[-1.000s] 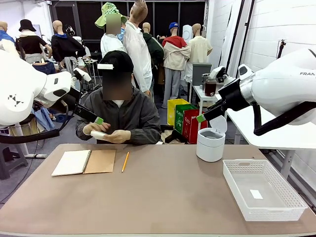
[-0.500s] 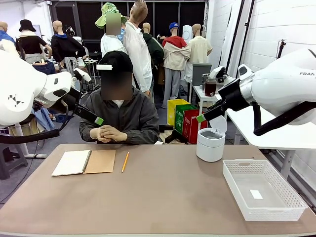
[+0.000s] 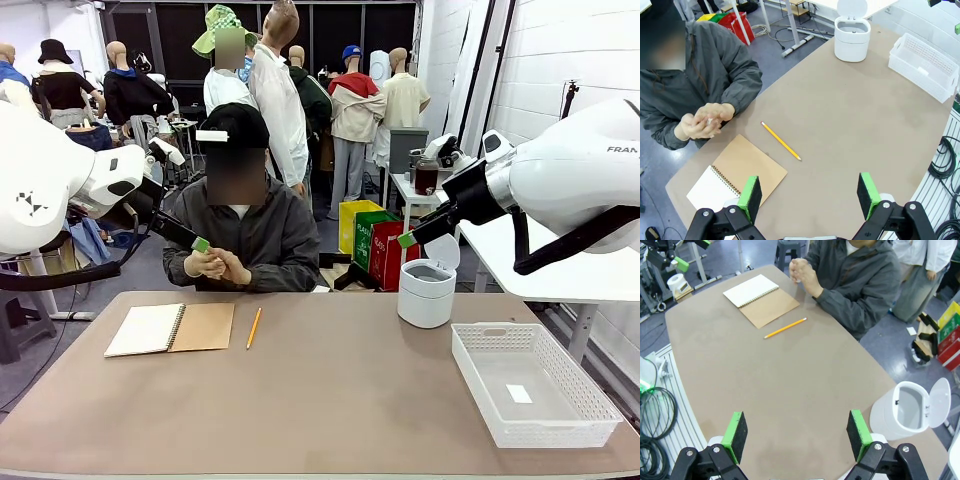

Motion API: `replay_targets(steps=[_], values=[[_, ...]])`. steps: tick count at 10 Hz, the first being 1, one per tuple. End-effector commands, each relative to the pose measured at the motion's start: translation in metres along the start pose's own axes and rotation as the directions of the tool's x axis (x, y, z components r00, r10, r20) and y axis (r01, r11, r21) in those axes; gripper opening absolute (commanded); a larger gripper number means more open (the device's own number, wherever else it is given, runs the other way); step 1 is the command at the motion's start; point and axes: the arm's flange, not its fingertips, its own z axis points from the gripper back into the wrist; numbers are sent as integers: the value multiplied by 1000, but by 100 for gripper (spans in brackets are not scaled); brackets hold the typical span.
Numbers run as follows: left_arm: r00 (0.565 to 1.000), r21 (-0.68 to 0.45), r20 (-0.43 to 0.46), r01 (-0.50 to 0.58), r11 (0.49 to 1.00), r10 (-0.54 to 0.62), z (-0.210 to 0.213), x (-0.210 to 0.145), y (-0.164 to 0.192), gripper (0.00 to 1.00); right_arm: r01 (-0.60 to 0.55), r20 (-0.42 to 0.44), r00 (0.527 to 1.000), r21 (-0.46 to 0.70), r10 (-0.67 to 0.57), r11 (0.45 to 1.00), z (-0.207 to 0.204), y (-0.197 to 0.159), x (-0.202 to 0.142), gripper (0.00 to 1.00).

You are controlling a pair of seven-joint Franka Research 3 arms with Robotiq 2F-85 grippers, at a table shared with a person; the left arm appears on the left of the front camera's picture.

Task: Sort the paper based on its condition.
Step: If a person hands you a paper, place it in the Organizing basket , and if it's crumpled, put it in the Trash can.

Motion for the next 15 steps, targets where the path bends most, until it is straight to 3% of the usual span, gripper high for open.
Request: replay_targets(steps=[1,15], values=[[1000,-6,-5,-3,1000,3,1,0,1,100,3,-1,1000,9,-3,1000,0,0,-1,100],[1000,-6,-5,-3,1000,3,1,0,1,100,3,-1,1000,9,-3,1000,0,0,-1,100]])
